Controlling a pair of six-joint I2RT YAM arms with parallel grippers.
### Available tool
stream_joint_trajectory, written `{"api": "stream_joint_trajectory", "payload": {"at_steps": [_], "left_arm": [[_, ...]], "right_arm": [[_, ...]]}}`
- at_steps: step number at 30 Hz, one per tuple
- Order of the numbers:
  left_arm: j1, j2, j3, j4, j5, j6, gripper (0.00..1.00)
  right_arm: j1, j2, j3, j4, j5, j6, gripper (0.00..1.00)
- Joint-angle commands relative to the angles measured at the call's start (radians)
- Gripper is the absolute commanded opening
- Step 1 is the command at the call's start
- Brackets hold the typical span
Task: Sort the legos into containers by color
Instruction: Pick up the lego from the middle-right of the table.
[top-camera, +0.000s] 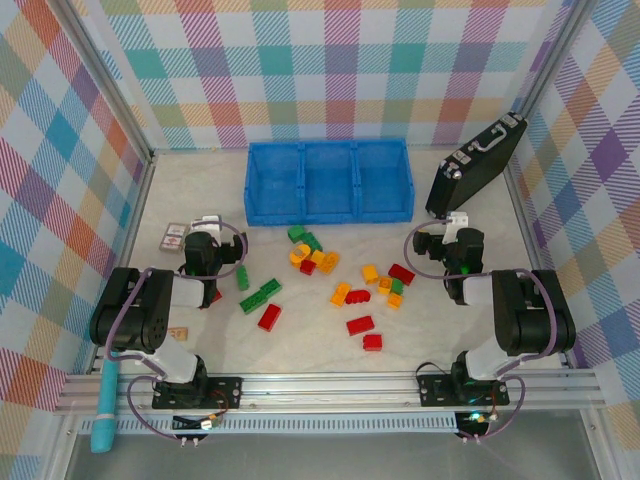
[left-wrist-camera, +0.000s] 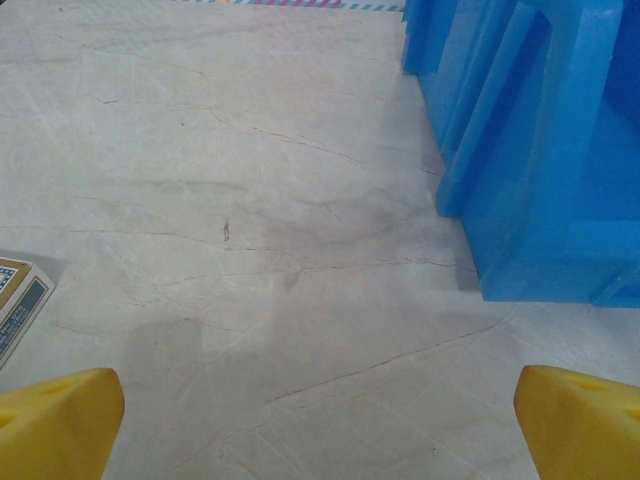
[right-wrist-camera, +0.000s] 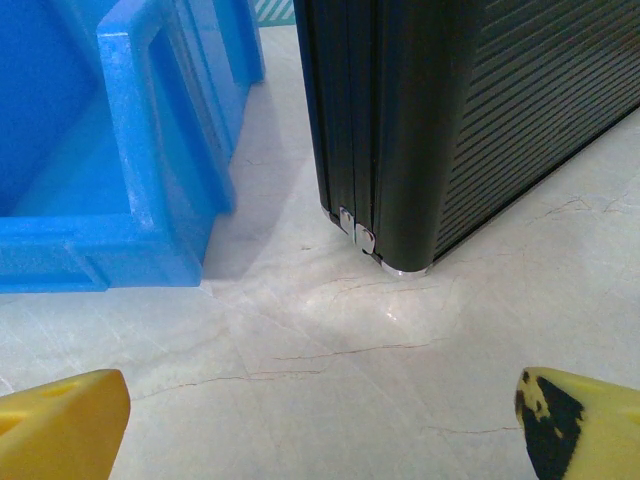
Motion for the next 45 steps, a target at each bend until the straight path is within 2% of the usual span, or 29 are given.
{"api": "stream_joint_trajectory", "payload": {"at_steps": [1, 28, 30, 32, 34, 36, 38, 42, 45], "left_arm": [[-0.004, -0.009, 0.003, 0.007, 0.009, 0.001, 1.00], [0.007, -0.009, 0.008, 0.000, 0.027, -0.008, 1.00], [0.007, -0.021, 0.016, -0.024, -0.008, -0.015, 1.00], [0.004, -0.078, 0.060, -0.151, -0.079, -0.039, 1.00], [-0.016, -0.169, 0.133, -0.361, -0.156, -0.038, 1.00], [-0.062, -0.262, 0.293, -0.699, -0.317, -0.069, 1.00], [-0.096, -0.312, 0.432, -0.925, -0.402, -0.134, 1.00], [-0.122, -0.400, 0.597, -1.104, -0.310, -0.163, 1.00], [-0.123, -0.428, 0.744, -1.286, -0.157, -0.153, 1.00]], "right_arm": [[-0.002, -0.010, 0.012, 0.012, -0.014, -0.006, 0.99], [-0.005, -0.008, 0.016, 0.006, -0.017, -0.005, 0.99], [-0.004, -0.017, 0.031, -0.016, -0.032, -0.009, 0.99], [-0.003, -0.059, 0.076, -0.130, -0.027, -0.009, 0.99], [-0.004, -0.144, 0.196, -0.455, 0.025, 0.055, 0.99], [-0.002, -0.193, 0.322, -0.765, 0.041, 0.136, 0.99], [-0.001, -0.227, 0.351, -0.884, -0.005, 0.188, 0.99], [0.001, -0.305, 0.352, -1.056, 0.021, 0.345, 0.99], [0.000, -0.349, 0.379, -1.220, 0.025, 0.497, 0.99]]}}
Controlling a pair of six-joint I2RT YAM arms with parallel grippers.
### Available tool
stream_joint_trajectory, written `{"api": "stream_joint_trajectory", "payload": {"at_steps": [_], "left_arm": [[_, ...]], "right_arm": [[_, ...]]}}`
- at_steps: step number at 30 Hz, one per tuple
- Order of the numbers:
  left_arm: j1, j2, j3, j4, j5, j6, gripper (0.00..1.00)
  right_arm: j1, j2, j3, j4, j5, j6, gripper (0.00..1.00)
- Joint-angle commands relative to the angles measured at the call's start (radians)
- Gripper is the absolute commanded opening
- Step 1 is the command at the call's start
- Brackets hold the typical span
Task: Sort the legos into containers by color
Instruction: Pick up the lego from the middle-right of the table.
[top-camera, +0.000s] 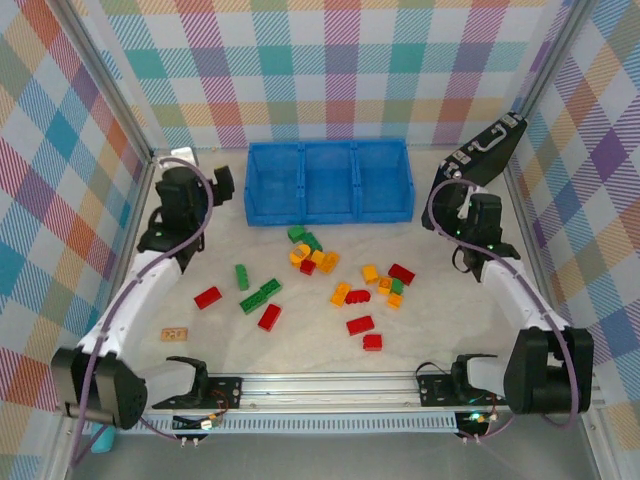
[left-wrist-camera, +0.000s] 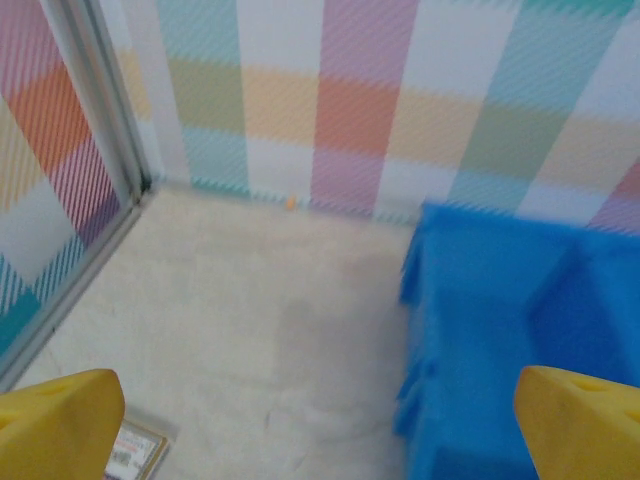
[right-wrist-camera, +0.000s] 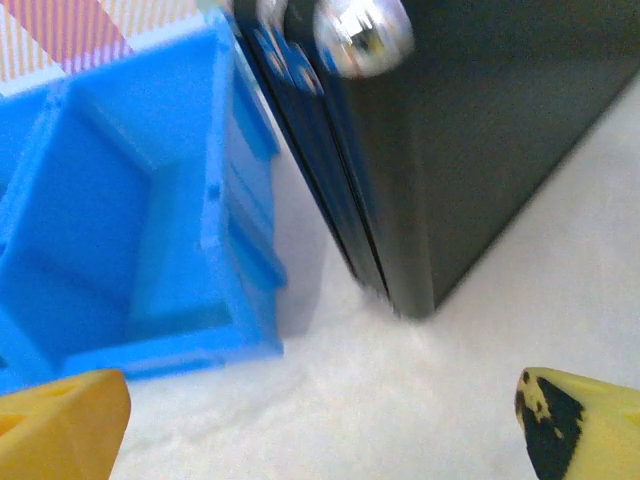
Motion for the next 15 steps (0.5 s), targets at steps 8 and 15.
{"api": "stream_joint_trajectory", "payload": {"at_steps": [8, 15], "left_arm": [[-0.010, 0.029, 0.411, -0.605, 0.312, 0.141, 1.00], [-0.019, -0.126, 0.213, -0.495, 0.406, 0.152, 1.00]], "right_arm": [[0.067, -0.128, -0.044, -0.443, -0.079, 0.483, 0.99], [0.190, -0.085, -0.031, -0.515, -0.013, 0.524, 0.99]]}}
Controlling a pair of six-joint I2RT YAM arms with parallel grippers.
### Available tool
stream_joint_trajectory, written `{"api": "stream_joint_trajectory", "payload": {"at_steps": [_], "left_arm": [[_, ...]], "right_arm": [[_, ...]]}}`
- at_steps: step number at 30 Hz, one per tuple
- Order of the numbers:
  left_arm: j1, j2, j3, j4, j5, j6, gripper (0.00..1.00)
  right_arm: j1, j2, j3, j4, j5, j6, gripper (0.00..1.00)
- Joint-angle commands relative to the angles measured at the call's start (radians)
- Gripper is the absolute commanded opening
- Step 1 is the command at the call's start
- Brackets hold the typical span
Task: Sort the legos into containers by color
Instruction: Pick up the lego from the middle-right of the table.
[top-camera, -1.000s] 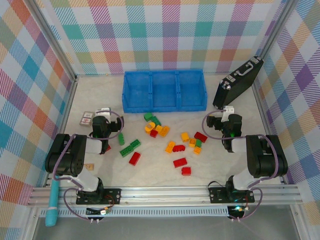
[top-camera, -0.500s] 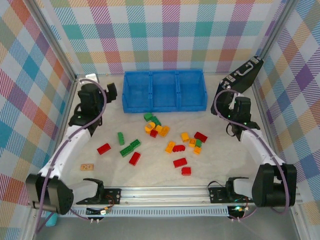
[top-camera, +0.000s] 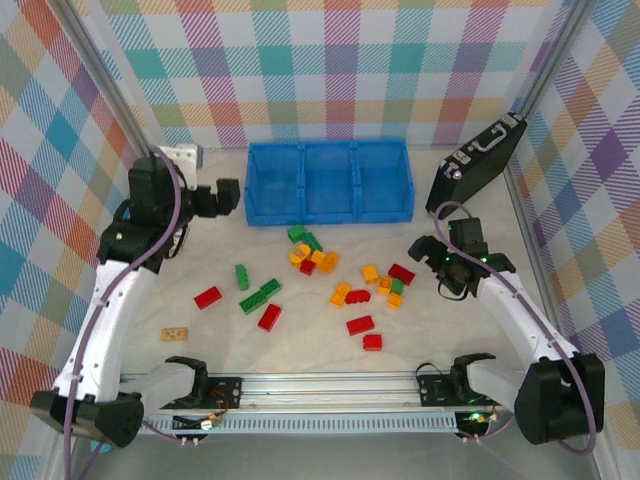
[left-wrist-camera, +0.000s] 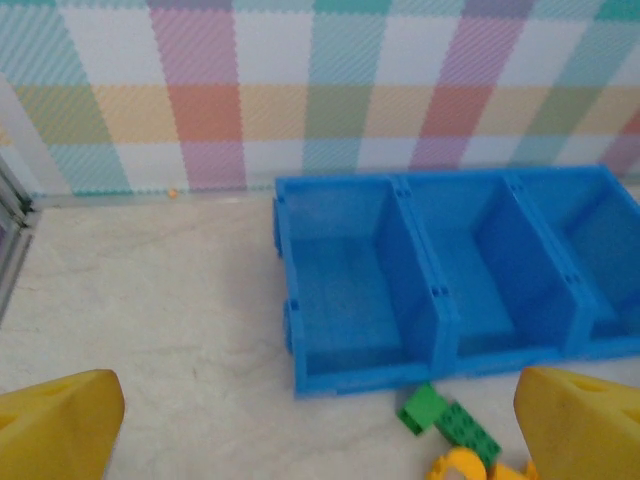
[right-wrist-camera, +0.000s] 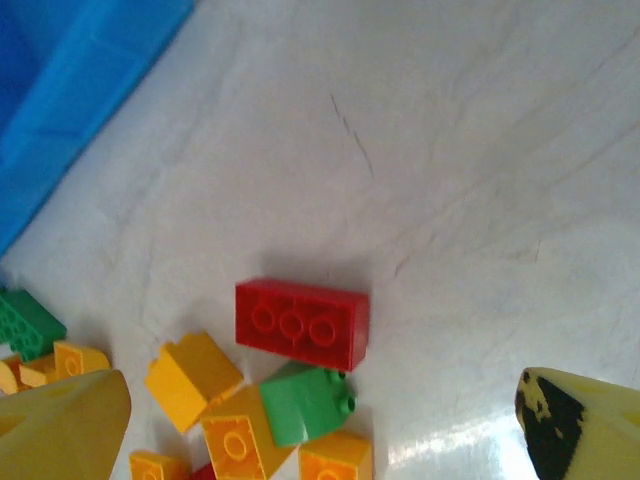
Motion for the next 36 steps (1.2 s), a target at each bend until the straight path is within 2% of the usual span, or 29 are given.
{"api": "stream_joint_trajectory", "payload": {"at_steps": [1, 4, 11, 17, 24, 36], "left_arm": [[-0.012, -0.044, -0.036, -0.005, 0.077, 0.032, 1.00], [-0.019, -0.055, -0.038, -0.007, 0.059, 0.042, 1.00], [-0.023, -0.077, -0.075, 0.010, -0.004, 0.058, 1.00], [-0.026, -0.089, -0.081, 0.014, -0.016, 0.060, 1.00], [-0.027, -0.090, -0.089, 0.025, -0.014, 0.057, 1.00], [-0.027, -0.069, -0.099, 0.033, -0.017, 0.051, 1.00]], "right_arm": [[0.047, 0.061, 0.013, -0.069, 0.024, 0.054, 0.99], [0.092, 0.170, 0.046, -0.039, 0.002, 0.027, 0.99], [0.172, 0.381, 0.165, -0.024, 0.058, 0.027, 0.99], [0.185, 0.456, 0.201, 0.020, 0.073, 0.026, 0.99], [0.219, 0.523, 0.260, -0.085, 0.191, 0.007, 0.99], [0.229, 0.606, 0.250, -0.029, 0.188, 0.021, 0.99]]}}
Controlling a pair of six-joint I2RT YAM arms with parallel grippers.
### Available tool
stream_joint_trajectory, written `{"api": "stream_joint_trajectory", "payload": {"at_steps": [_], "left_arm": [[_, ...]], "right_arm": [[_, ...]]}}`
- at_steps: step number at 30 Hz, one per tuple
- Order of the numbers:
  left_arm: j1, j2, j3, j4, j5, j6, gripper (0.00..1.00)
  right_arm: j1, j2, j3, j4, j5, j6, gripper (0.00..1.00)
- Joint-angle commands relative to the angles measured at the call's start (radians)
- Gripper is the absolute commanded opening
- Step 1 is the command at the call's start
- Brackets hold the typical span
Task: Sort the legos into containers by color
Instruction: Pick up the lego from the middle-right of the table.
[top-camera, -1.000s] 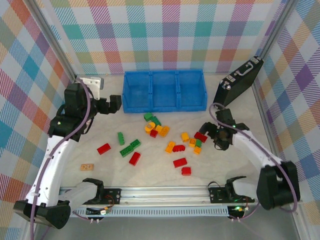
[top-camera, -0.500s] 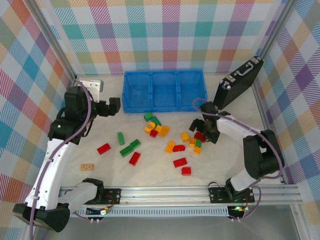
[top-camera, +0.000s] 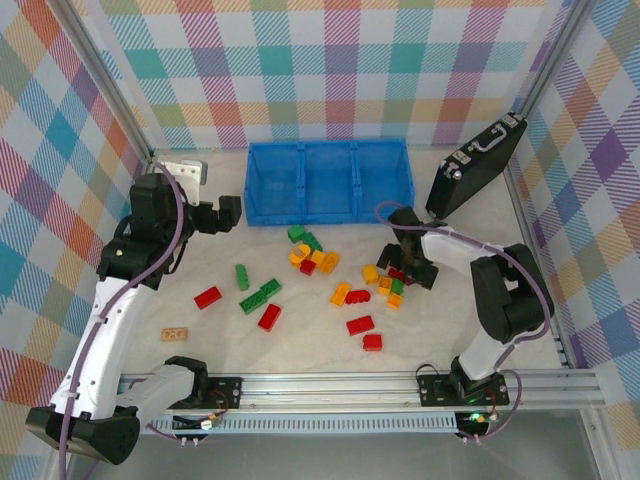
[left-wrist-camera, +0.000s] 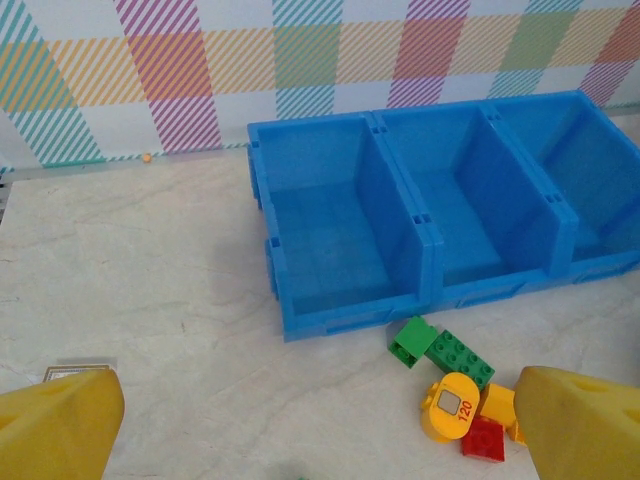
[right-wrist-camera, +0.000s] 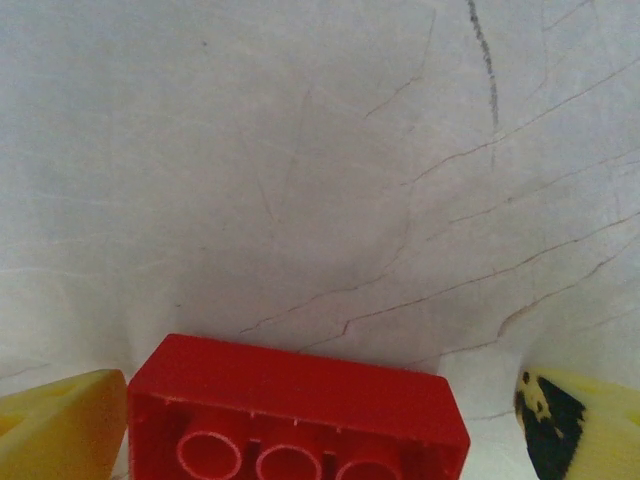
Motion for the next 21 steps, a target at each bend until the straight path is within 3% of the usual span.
{"api": "stream_joint_trajectory", "payload": {"at_steps": [1, 3, 7, 16, 21], "left_arm": [[-0.011, 0.002, -0.014, 0.027, -0.011, 0.008, 1.00], [-0.011, 0.004, -0.016, 0.028, -0.014, 0.007, 1.00], [-0.011, 0.011, -0.017, 0.034, -0.009, 0.004, 1.00], [-0.011, 0.022, -0.019, 0.025, -0.008, 0.005, 1.00], [-0.011, 0.027, -0.028, 0.033, 0.006, 0.006, 1.00]], "right_arm": [[0.008, 0.017, 0.009, 0.011, 0.014, 0.006, 0.99], [0.008, 0.020, 0.000, 0.019, 0.020, 0.011, 1.00], [0.008, 0.025, -0.012, 0.032, 0.035, 0.019, 0.92], [0.008, 0.057, -0.019, 0.046, 0.037, 0.014, 0.63], [0.007, 0.062, -0.015, 0.056, 0.035, -0.010, 0.57]]}}
